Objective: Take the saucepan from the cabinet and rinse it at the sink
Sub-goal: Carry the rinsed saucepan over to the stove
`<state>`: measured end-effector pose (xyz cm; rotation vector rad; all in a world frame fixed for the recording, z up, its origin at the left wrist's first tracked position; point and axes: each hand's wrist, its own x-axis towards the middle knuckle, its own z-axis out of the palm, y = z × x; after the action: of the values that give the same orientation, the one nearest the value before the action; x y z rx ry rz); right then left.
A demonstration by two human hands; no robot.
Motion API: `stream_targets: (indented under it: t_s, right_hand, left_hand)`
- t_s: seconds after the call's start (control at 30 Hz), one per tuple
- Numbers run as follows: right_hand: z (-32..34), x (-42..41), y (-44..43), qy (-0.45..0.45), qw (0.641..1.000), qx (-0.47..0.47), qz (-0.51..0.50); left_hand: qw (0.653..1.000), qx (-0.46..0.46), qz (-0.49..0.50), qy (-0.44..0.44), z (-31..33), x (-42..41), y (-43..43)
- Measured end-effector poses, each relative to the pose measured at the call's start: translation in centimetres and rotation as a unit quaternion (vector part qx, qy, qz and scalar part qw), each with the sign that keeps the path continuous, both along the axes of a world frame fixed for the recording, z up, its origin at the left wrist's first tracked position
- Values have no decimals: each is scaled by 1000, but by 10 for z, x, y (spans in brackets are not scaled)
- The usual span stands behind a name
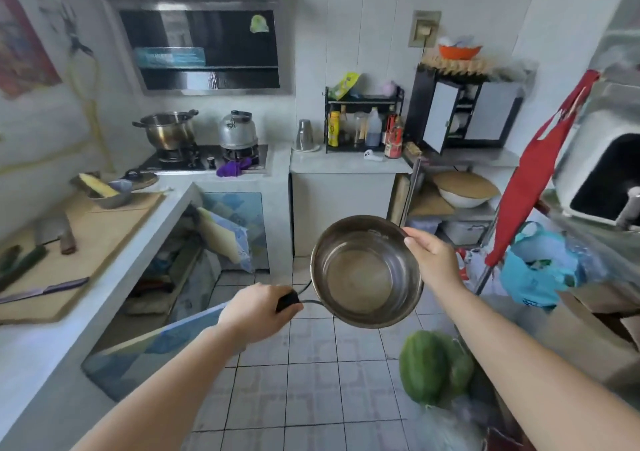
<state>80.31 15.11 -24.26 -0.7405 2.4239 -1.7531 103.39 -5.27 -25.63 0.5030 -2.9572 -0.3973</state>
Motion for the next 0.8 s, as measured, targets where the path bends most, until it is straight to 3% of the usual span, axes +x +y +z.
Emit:
stream_targets:
  t_s: [0.33,0.8]
  right_hand:
    - [-9,-157,-83,-10,1000,10,1]
    - [-2,-389,-310,21,999,26,25]
  left_hand:
    - [1000,1,15,9,-11,-149,-78]
    - [999,33,43,5,-17,-383,-300]
